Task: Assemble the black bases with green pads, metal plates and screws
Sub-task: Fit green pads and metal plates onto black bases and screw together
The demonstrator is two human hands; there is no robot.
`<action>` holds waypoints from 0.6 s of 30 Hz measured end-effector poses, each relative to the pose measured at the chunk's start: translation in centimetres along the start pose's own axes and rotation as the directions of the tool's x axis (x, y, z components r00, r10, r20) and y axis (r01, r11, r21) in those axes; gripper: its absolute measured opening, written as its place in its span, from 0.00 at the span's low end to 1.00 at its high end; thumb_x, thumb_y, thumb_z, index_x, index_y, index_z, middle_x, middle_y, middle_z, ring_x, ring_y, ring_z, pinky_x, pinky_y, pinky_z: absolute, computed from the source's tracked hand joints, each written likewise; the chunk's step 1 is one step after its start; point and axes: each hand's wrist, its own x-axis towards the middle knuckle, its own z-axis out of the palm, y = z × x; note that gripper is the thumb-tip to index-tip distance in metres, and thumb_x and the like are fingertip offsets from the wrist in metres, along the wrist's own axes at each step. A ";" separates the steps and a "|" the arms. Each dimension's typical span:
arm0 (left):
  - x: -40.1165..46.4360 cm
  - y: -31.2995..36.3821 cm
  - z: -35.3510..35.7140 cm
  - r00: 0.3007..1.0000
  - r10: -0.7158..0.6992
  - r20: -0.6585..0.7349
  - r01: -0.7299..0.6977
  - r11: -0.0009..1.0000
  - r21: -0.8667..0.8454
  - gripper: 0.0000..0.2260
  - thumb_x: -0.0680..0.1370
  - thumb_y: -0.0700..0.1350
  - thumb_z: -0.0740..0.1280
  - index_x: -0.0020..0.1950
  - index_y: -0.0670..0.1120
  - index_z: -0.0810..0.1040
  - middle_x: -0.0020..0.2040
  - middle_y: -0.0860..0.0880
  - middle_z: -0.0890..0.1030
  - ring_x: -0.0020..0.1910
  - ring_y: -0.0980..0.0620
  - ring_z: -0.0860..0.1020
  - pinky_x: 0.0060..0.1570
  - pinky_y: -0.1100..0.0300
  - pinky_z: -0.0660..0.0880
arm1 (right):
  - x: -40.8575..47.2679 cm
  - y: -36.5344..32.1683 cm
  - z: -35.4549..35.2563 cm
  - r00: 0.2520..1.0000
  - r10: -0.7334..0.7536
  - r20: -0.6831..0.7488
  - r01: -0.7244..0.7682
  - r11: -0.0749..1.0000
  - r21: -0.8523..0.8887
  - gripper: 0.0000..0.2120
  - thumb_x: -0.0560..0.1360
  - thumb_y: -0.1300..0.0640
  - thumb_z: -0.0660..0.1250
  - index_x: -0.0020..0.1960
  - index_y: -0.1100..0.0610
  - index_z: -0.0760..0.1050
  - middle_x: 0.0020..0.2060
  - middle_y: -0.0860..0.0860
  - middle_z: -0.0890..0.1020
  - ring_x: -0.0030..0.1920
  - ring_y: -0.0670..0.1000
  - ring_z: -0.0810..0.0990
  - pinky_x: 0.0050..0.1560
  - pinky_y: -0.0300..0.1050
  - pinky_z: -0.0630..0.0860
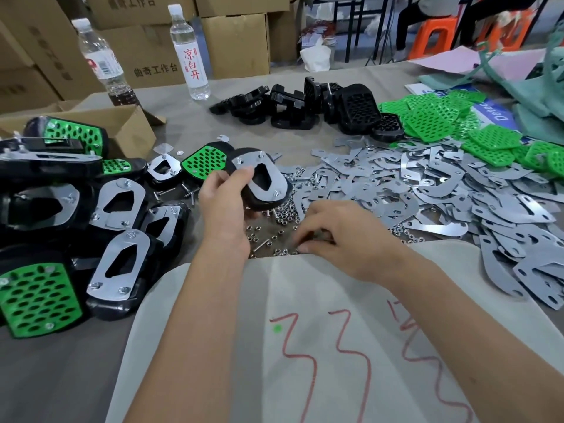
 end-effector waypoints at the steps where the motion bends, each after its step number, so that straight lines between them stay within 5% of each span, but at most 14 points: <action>1: 0.0 -0.1 -0.1 1.000 0.000 0.016 0.000 1.000 0.005 0.13 0.78 0.42 0.72 0.40 0.50 0.70 0.37 0.50 0.80 0.33 0.51 0.76 0.26 0.63 0.69 | 0.2 0.0 -0.1 1.000 0.022 0.011 -0.022 1.000 0.002 0.05 0.75 0.53 0.77 0.48 0.44 0.86 0.42 0.40 0.78 0.46 0.43 0.77 0.51 0.49 0.77; 6: -0.1 -0.6 0.1 0.999 -0.005 0.054 0.000 0.996 0.094 0.15 0.76 0.43 0.74 0.38 0.51 0.68 0.39 0.48 0.79 0.35 0.49 0.75 0.26 0.63 0.67 | 0.5 0.1 0.0 0.997 0.070 0.011 -0.070 0.998 -0.002 0.06 0.75 0.54 0.76 0.42 0.47 0.80 0.38 0.37 0.78 0.42 0.39 0.76 0.47 0.47 0.75; 9: -0.2 -0.7 0.4 0.996 -0.036 0.080 0.027 0.994 0.104 0.11 0.75 0.43 0.73 0.43 0.50 0.71 0.43 0.45 0.78 0.39 0.47 0.74 0.27 0.61 0.65 | 0.2 0.3 0.1 0.974 0.139 -0.177 -0.113 0.983 0.148 0.10 0.77 0.60 0.73 0.42 0.48 0.78 0.31 0.38 0.78 0.36 0.41 0.77 0.40 0.40 0.72; 13: -0.9 -0.9 1.2 0.980 -0.109 0.166 0.089 0.988 0.124 0.07 0.75 0.41 0.72 0.42 0.48 0.75 0.40 0.46 0.81 0.38 0.46 0.78 0.36 0.57 0.74 | 0.1 1.2 -1.1 0.863 0.346 -0.367 -0.030 0.761 0.648 0.09 0.74 0.67 0.76 0.41 0.56 0.81 0.33 0.50 0.84 0.31 0.51 0.82 0.34 0.41 0.80; 18: -2.1 -1.5 2.1 0.936 -0.121 0.331 0.056 0.978 0.200 0.07 0.72 0.42 0.75 0.44 0.47 0.77 0.41 0.45 0.82 0.40 0.47 0.80 0.43 0.53 0.76 | 0.1 1.7 -1.2 0.818 0.429 -0.382 0.081 0.572 0.816 0.09 0.72 0.70 0.78 0.47 0.57 0.85 0.36 0.53 0.86 0.35 0.50 0.84 0.39 0.41 0.82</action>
